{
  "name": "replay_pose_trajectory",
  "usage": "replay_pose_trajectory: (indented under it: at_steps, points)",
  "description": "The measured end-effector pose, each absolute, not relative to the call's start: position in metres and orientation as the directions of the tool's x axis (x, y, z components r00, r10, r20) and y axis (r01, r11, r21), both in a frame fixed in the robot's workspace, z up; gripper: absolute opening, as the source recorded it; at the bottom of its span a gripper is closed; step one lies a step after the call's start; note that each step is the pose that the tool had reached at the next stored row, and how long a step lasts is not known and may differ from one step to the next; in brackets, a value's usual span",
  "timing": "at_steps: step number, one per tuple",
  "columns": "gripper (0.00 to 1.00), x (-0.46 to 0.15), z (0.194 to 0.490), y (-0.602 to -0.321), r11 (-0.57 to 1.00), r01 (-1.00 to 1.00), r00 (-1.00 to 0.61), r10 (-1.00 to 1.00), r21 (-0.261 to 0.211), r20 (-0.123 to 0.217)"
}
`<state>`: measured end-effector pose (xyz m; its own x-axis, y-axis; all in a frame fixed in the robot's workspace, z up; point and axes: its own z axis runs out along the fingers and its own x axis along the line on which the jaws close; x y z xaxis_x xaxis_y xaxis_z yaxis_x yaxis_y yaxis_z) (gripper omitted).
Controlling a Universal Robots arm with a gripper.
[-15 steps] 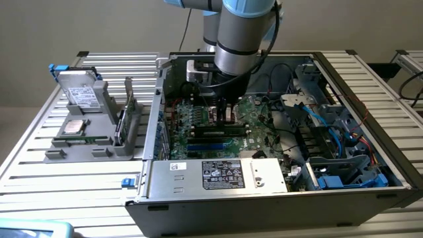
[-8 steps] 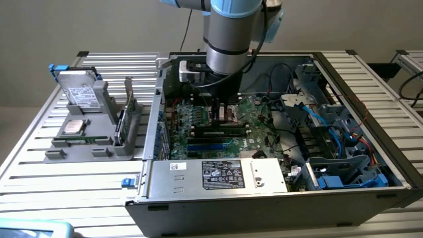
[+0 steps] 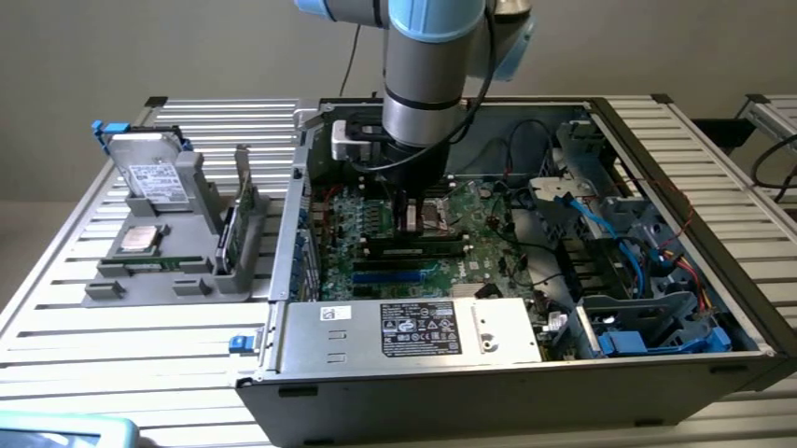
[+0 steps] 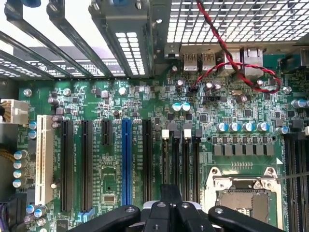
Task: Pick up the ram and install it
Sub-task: 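Press down the ram until it locks into place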
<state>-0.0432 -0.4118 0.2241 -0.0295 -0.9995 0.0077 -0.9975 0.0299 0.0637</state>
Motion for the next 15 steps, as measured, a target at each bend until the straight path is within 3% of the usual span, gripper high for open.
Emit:
replay_pose_trajectory:
  at_steps: [4, 15]
  points:
    - [0.11, -0.043, 0.226, -0.411, 0.030, -0.998, -0.030, -1.000, 0.064, 0.005]
    - [0.11, -0.030, 0.264, -0.412, 0.030, -0.997, -0.030, -0.999, 0.066, 0.011]
